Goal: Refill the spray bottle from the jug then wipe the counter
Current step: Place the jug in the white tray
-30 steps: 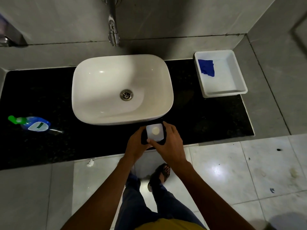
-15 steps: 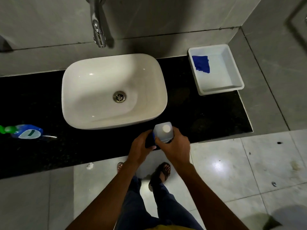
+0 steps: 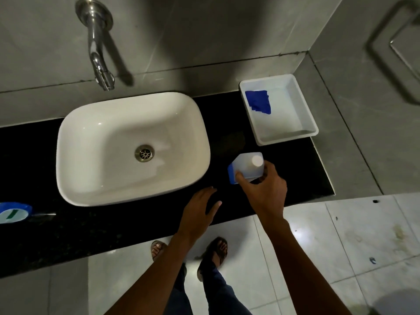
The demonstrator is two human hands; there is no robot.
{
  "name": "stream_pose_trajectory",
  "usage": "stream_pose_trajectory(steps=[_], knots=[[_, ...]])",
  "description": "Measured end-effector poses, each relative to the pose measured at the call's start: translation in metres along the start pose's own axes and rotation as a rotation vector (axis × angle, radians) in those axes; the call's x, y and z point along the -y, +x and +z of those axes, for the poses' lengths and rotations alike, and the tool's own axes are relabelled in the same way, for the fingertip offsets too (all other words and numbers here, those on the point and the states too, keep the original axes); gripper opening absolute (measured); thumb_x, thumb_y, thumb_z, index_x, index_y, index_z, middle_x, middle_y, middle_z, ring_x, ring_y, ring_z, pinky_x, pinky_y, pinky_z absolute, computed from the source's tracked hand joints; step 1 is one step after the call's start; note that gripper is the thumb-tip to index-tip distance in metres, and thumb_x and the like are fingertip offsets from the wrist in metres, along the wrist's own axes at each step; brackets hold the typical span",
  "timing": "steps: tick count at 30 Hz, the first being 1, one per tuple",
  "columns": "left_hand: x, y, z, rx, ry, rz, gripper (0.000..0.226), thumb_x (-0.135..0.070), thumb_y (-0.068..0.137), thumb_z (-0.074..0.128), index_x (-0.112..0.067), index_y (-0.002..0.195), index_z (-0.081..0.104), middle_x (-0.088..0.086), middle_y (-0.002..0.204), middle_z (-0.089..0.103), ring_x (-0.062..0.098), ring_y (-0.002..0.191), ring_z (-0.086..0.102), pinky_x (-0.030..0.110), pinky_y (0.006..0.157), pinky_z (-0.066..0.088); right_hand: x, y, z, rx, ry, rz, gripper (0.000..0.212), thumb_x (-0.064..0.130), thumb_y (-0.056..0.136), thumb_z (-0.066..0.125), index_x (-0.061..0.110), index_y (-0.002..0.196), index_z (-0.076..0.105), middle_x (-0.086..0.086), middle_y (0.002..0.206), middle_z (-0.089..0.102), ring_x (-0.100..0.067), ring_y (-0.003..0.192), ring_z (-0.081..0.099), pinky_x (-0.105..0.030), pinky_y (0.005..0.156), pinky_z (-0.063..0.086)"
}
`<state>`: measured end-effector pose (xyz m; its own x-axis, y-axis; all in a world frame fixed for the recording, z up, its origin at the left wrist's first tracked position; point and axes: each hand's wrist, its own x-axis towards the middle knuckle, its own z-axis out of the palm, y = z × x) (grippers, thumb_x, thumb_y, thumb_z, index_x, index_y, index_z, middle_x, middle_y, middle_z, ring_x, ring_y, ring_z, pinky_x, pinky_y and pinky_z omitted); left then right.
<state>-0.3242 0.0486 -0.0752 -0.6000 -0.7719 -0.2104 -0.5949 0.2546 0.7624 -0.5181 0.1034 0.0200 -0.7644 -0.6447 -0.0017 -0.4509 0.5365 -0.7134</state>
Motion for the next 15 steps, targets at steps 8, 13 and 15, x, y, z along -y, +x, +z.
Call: stream_pose_trajectory(steps=[8, 13, 15], knots=[[-0.034, 0.060, 0.014, -0.005, 0.035, 0.017, 0.065, -0.055, 0.102, 0.056, -0.024, 0.158, 0.042, 0.001, 0.166, 0.041, 0.019, 0.156, 0.035, 0.025, 0.124, 0.027, 0.003, 0.069, -0.037, -0.091, 0.073, -0.010, 0.076, 0.067, 0.075, 0.081, 0.023, 0.134, 0.060, 0.002, 0.125, 0.073, -0.015, 0.108, 0.073, -0.037, 0.091, 0.064], [-0.038, 0.094, 0.026, 0.069, -0.003, 0.003, 0.083, -0.071, 0.098, 0.049, -0.034, 0.165, 0.019, -0.002, 0.176, 0.013, 0.020, 0.164, 0.010, 0.037, 0.131, 0.016, 0.005, 0.111, -0.041, -0.088, 0.156, 0.082, 0.075, 0.072, 0.072, 0.081, 0.035, 0.133, 0.057, 0.014, 0.123, 0.071, -0.009, 0.109, 0.072, -0.032, 0.093, 0.064], [-0.039, 0.110, 0.030, 0.066, -0.017, 0.014, 0.085, -0.074, 0.097, 0.047, -0.035, 0.166, 0.015, -0.005, 0.177, 0.009, 0.018, 0.164, 0.005, 0.040, 0.133, 0.015, 0.007, 0.130, -0.039, -0.133, 0.167, 0.082, 0.073, 0.074, 0.071, 0.081, 0.036, 0.130, 0.059, 0.016, 0.120, 0.071, -0.007, 0.106, 0.072, -0.029, 0.091, 0.064]])
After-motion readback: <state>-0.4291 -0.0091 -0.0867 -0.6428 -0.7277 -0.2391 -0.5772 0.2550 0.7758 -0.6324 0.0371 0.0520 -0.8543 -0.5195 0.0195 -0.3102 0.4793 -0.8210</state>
